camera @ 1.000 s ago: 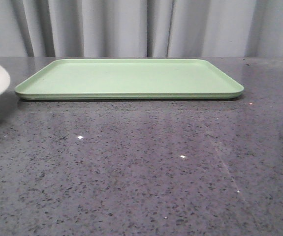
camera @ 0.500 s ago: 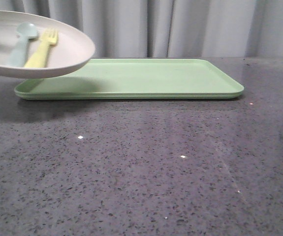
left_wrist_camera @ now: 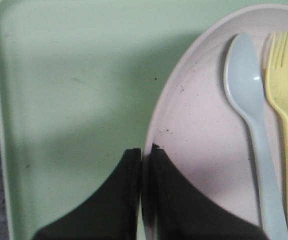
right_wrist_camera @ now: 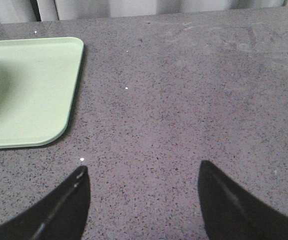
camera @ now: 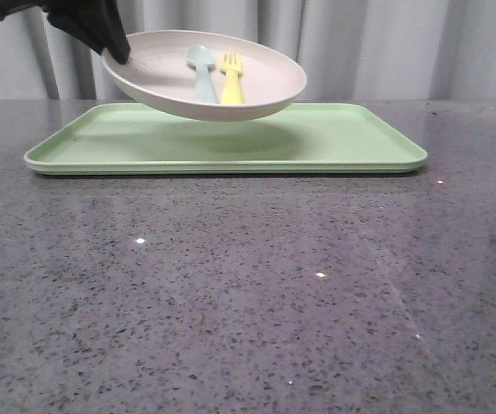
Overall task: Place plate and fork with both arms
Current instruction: 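Lift the plate with the left gripper and carry it over the tray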
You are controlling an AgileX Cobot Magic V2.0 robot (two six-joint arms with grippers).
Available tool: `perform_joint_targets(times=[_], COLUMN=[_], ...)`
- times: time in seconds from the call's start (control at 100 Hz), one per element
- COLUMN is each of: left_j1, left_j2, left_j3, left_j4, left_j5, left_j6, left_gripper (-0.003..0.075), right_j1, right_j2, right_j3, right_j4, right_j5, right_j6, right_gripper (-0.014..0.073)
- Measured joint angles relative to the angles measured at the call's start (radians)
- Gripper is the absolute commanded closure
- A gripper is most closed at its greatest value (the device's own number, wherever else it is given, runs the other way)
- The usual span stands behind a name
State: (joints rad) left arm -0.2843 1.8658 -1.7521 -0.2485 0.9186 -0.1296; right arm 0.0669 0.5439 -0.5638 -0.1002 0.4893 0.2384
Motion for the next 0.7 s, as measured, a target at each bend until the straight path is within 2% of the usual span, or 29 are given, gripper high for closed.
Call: perform_joint_targets(times=[0.23, 0.7], left_j1=[-0.037, -0.041], left_j2=[0.099, 0.155], left_j3=[-0.091, -0.099], left_j4=[-0.01, 0.002], left_j5=[0.019, 0.025], left_j6=[-0.011, -0.013], left_gripper=[0.0741, 0.0741], right_j1=[0.0, 0.0], right_j2=[0.0, 0.0], right_j3=[0.0, 0.0], right_j4=[0.0, 0.0], right_j5=[0.0, 0.0], right_j6=[0.0, 0.0], right_gripper=[0.0118, 0.0118])
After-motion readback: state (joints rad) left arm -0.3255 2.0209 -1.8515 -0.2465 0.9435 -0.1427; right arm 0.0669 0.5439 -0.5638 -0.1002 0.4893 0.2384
